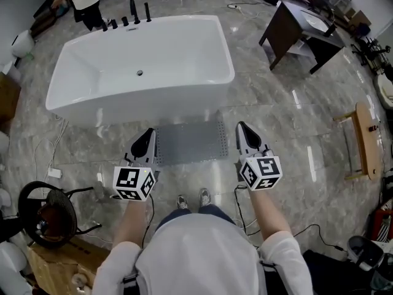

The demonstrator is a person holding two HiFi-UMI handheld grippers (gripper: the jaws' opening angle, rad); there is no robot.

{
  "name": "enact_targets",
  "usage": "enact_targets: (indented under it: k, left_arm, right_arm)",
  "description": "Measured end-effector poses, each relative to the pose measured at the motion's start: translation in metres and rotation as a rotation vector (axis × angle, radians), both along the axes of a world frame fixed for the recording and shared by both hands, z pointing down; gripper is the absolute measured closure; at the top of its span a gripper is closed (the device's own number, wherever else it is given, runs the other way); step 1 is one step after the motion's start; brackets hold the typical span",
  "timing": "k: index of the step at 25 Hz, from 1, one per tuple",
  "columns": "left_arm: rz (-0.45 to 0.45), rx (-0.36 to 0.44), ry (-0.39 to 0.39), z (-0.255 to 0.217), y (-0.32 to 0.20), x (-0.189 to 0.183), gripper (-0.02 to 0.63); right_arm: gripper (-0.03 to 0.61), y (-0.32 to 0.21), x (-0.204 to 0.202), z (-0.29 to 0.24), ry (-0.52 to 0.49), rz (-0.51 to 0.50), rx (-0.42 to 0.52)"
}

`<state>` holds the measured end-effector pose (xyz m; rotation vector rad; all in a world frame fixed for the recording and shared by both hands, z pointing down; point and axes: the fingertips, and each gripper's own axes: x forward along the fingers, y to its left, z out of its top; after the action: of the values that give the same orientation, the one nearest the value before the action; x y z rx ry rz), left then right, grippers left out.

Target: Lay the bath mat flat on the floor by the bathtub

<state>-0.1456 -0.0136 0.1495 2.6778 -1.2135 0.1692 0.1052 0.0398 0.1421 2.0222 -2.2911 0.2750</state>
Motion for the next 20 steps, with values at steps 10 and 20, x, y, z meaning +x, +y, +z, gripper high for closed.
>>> enact_targets:
  k: [10, 20]
  left_arm:
    - [0.021, 0.045, 0.01, -0.036, 0.03, 0.018, 0.574]
    - [0.064, 0.078, -0.052, -0.053, 0.055, 0.03, 0.574]
  right_arm:
    - [0.548, 0.023, -0.005, -0.029, -0.064, -0.046, 0.041]
    - [0.548, 0.048, -0.014, -0.045, -0.046, -0.118, 0.053]
